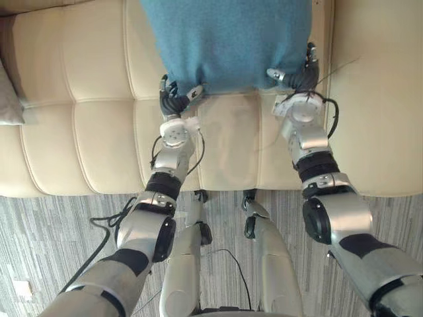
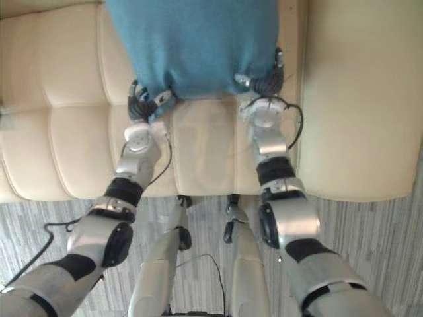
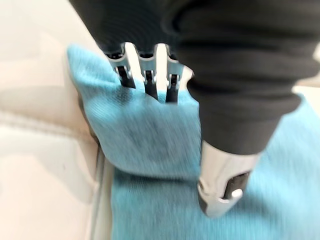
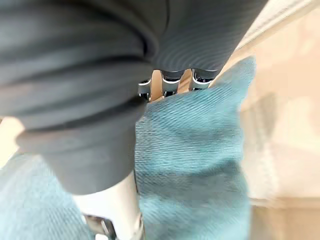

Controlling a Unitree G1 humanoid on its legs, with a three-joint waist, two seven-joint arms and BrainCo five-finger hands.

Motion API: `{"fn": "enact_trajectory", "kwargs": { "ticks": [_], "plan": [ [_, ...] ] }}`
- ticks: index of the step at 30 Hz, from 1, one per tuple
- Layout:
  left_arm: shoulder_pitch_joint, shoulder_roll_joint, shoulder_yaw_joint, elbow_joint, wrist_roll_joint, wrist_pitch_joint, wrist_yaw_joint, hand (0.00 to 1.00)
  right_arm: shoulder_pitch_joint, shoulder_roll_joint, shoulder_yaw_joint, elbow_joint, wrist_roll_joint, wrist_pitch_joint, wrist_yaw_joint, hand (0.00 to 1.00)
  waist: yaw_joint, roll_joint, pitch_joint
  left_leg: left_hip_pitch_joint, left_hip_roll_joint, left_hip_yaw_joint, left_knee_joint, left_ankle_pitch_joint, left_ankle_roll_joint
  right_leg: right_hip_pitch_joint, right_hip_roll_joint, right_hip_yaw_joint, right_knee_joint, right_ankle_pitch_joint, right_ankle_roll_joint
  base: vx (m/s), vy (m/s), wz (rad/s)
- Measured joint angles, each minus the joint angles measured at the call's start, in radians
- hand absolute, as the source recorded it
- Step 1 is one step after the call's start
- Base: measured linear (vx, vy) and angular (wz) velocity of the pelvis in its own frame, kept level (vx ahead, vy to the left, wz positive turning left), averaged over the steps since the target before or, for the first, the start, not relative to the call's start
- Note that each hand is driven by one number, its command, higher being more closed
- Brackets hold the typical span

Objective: Pick up cushions and gather them together orderly.

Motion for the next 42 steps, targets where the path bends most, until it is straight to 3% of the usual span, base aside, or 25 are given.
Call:
{"fn": "enact_trajectory", "kwargs": {
  "ticks": [5,9,12,16,21,26,31,37,40,41,42],
  "plan": [
    [0.165,0.107,0.020,-0.134,-0.038,-0.002,-0.018,0.00,0.260,-0.048,-0.016,-0.234,-0.001,0.000,0.036,0.00,0.000,-0.005,0.001,0.055,-0.005,0.001,0.055,-0.008,0.032,0.055,-0.028,-0.018,0.082,-0.056,0.004,0.03,-0.033,0.20],
    [0.349,0.159,0.034,-0.285,-0.069,-0.031,-0.028,0.00,0.469,-0.071,-0.030,-0.455,-0.004,-0.012,0.067,0.00,0.005,-0.017,-0.001,0.134,-0.003,0.000,0.096,-0.050,0.031,0.147,-0.036,-0.019,0.096,-0.089,0.009,0.04,-0.072,0.05],
    [0.558,0.129,0.034,-0.387,-0.080,-0.062,-0.067,0.00,0.700,-0.055,-0.043,-0.583,-0.009,-0.037,0.097,0.00,0.005,-0.046,-0.020,0.213,-0.005,0.008,0.136,-0.110,0.034,0.247,-0.046,-0.023,0.083,-0.124,0.016,0.05,-0.050,-0.03],
    [0.771,0.030,0.029,-0.385,-0.090,-0.060,-0.130,0.00,0.943,0.042,-0.053,-0.612,-0.008,-0.052,0.158,0.00,0.000,-0.083,-0.056,0.305,-0.004,0.012,0.138,-0.138,0.033,0.360,-0.045,-0.035,0.038,-0.134,0.030,0.11,-0.002,0.01],
    [0.951,-0.037,0.023,-0.208,-0.052,-0.041,-0.205,0.00,1.151,0.163,-0.053,-0.479,0.000,-0.074,0.243,0.00,0.002,-0.101,-0.172,0.412,-0.013,0.014,0.109,-0.151,0.027,0.485,-0.043,-0.049,-0.021,-0.139,0.041,0.17,0.026,0.02],
    [0.998,-0.073,0.049,0.017,0.088,0.002,-0.277,0.00,1.184,0.216,-0.093,-0.191,-0.001,-0.067,0.291,0.00,0.003,-0.088,-0.275,0.515,-0.019,0.021,0.078,-0.160,0.021,0.593,-0.038,-0.050,-0.075,-0.145,0.051,0.10,0.016,-0.02],
    [1.012,-0.086,0.082,0.147,0.184,0.031,-0.302,0.00,1.187,0.215,-0.160,0.015,-0.002,-0.047,0.303,0.00,0.005,-0.073,-0.336,0.608,-0.026,0.030,0.009,-0.156,0.007,0.662,-0.025,-0.041,-0.117,-0.145,0.058,0.04,0.014,-0.09],
    [1.008,-0.085,0.109,0.185,0.241,0.043,-0.315,0.00,1.180,0.210,-0.219,0.107,-0.002,-0.017,0.306,0.00,0.004,-0.079,-0.344,0.658,-0.041,0.045,-0.007,-0.155,0.018,0.707,-0.026,-0.012,-0.145,-0.126,0.077,0.03,0.033,-0.11],
    [0.994,-0.086,0.108,0.197,0.248,0.043,-0.315,0.00,1.139,0.212,-0.217,0.108,-0.003,-0.015,0.301,0.00,0.006,-0.078,-0.334,0.657,-0.038,0.112,-0.001,-0.163,0.029,0.676,-0.021,0.038,-0.141,-0.074,0.115,0.00,0.086,-0.53],
    [0.991,-0.086,0.108,0.199,0.248,0.043,-0.314,0.00,1.130,0.213,-0.215,0.108,-0.003,-0.015,0.299,0.00,0.009,-0.077,-0.332,0.657,-0.035,0.125,-0.001,-0.165,0.032,0.667,-0.019,0.039,-0.135,-0.063,0.116,-0.08,0.114,-0.90],
    [0.973,-0.085,0.109,0.200,0.249,0.043,-0.310,0.00,1.098,0.221,-0.209,0.104,-0.004,-0.015,0.293,0.00,0.018,-0.079,-0.313,0.651,-0.018,0.176,0.024,-0.176,0.049,0.638,-0.012,0.031,-0.126,-0.008,0.108,-0.14,0.075,-0.80]
  ]
}}
